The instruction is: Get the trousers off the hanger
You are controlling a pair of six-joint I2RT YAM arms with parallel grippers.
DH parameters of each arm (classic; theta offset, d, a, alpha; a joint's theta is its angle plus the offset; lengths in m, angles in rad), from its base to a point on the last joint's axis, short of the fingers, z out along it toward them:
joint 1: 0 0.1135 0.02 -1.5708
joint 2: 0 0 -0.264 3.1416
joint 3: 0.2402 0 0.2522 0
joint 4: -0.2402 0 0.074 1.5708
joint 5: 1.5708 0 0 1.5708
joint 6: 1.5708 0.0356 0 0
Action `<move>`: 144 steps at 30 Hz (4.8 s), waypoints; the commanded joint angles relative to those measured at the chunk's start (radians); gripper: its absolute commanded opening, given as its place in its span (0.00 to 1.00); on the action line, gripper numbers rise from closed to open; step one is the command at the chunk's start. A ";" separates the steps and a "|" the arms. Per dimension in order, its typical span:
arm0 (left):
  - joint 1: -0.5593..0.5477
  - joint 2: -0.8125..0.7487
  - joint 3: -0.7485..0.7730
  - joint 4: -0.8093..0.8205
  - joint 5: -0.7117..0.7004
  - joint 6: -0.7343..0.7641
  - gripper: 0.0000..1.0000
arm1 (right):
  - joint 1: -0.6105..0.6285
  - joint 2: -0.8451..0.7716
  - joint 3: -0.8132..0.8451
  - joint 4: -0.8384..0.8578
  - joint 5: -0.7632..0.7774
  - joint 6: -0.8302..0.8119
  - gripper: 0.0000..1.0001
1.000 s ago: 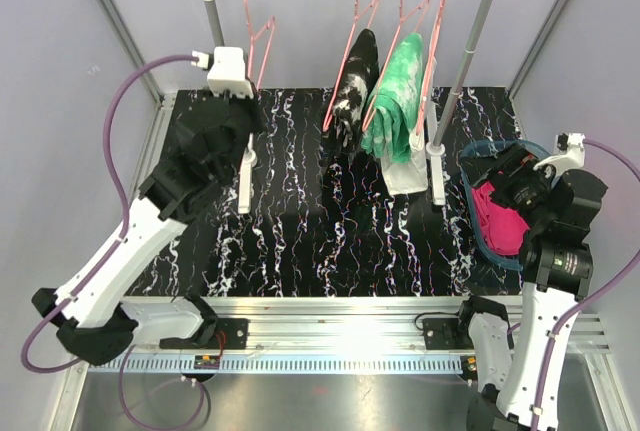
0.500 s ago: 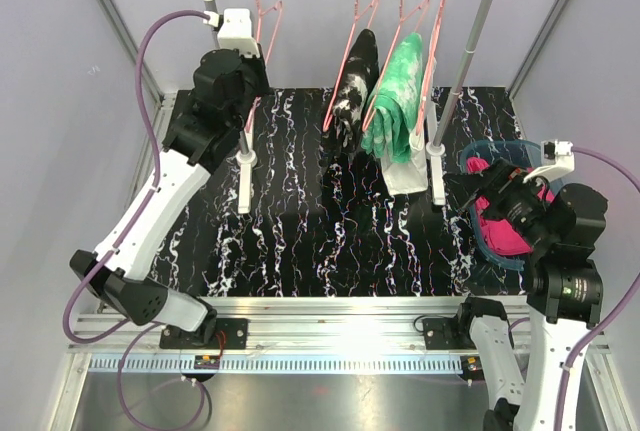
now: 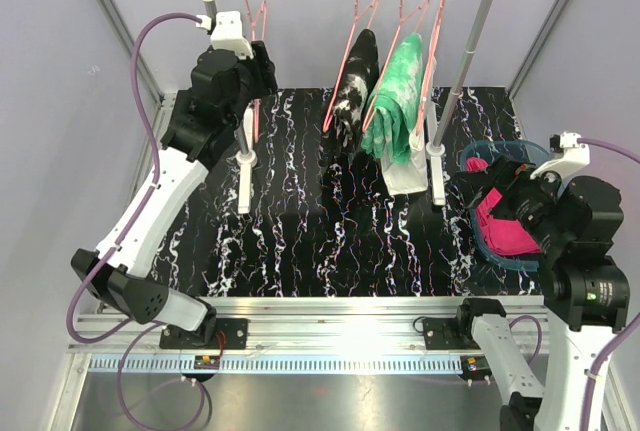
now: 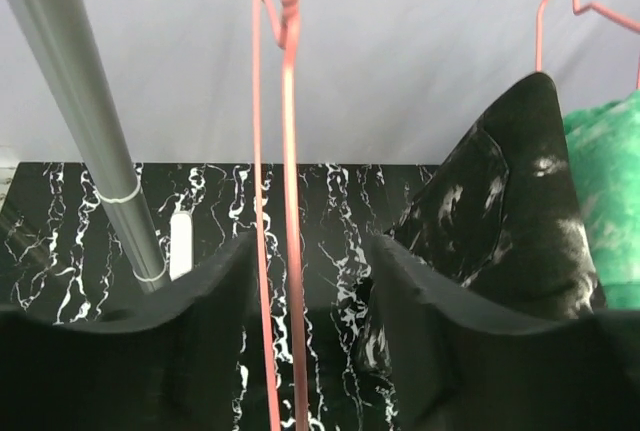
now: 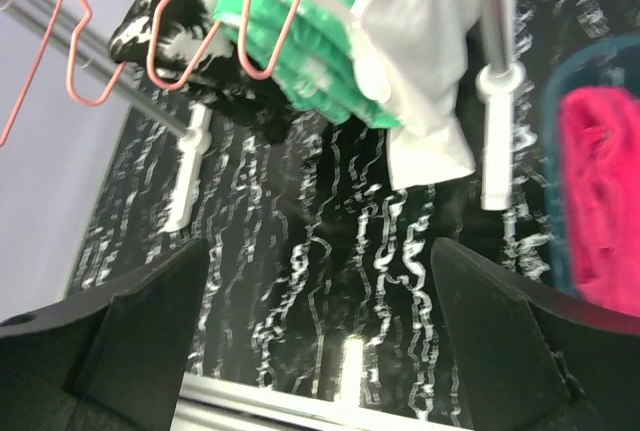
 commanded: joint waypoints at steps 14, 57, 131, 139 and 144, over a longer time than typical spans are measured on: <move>-0.144 -0.246 0.053 -0.179 0.096 -0.046 0.99 | 0.061 -0.011 0.153 -0.115 0.013 -0.062 1.00; -0.243 0.348 0.396 -0.120 0.093 0.043 0.12 | 0.128 -0.033 0.173 -0.106 -0.093 -0.082 0.99; -0.436 -0.249 0.166 -0.192 -0.082 -0.582 0.00 | 1.242 0.469 -0.186 1.159 0.950 -0.637 0.99; -0.464 -0.258 0.163 -0.188 -0.018 -0.600 0.00 | 1.240 0.578 -0.185 1.329 0.945 -0.827 0.83; -0.470 -0.264 0.174 -0.199 0.044 -0.601 0.00 | 1.240 0.608 -0.182 1.386 0.879 -0.919 0.71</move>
